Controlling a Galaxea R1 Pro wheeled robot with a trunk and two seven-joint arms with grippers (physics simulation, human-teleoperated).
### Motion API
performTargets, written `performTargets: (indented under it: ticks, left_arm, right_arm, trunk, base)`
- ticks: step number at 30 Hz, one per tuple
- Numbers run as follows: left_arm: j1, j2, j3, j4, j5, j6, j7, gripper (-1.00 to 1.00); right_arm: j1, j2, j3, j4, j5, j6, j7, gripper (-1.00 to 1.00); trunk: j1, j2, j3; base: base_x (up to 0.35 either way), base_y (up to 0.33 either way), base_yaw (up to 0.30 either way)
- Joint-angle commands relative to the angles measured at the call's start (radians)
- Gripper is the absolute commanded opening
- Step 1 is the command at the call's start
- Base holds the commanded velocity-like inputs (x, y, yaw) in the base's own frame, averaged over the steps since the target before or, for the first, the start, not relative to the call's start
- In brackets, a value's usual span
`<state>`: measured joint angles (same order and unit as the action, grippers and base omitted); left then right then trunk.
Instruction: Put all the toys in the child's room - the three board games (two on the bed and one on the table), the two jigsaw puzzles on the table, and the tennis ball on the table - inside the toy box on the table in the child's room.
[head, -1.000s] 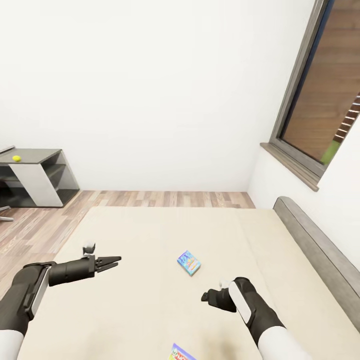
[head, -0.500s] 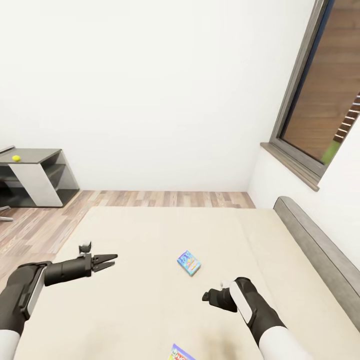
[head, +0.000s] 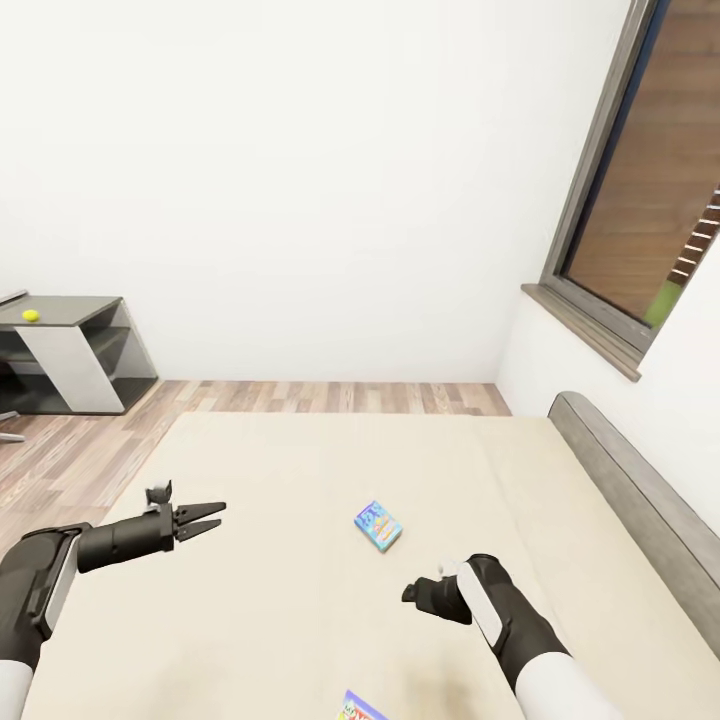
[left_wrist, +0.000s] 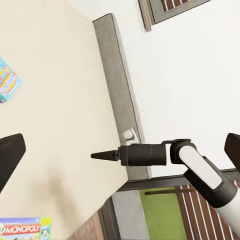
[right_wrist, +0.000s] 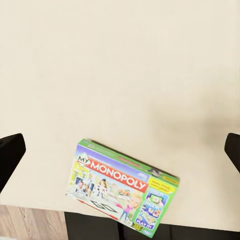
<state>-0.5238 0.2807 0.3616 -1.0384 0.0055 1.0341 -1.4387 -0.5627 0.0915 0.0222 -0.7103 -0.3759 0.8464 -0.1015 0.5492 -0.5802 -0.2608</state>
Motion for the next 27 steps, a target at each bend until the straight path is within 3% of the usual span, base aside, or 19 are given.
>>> performTargets:
  ticks: [1,4,22,27]
  left_arm:
    - [-0.001,0.000,0.000,0.000,0.000,0.011,-0.003,1.00]
    - [-0.001,0.000,0.000,0.000,0.001,0.011,-0.003,1.00]
    - [-0.001,0.000,0.000,0.000,0.005,0.011,-0.003,1.00]
    - [-0.001,0.000,-0.003,0.000,0.005,0.011,-0.003,1.00]
  right_arm:
    - [-0.001,0.000,0.002,-0.001,-0.011,0.003,-0.010,1.00]
    - [0.000,0.000,0.002,-0.001,-0.011,0.002,-0.010,1.00]
    - [0.000,0.001,0.002,-0.001,-0.009,0.000,-0.010,1.00]
    - [0.000,0.001,0.002,-0.001,-0.009,0.000,-0.010,1.00]
  trunk:
    - [0.004,-0.009,-0.005]
    - [0.016,-0.030,-0.014]
    - [0.016,-0.030,-0.014]
    - [-0.003,0.005,0.001]
  base:
    - [0.000,0.000,0.000]
    - [0.000,0.000,0.000]
    - [0.000,0.000,0.000]
    - [0.000,0.000,0.000]
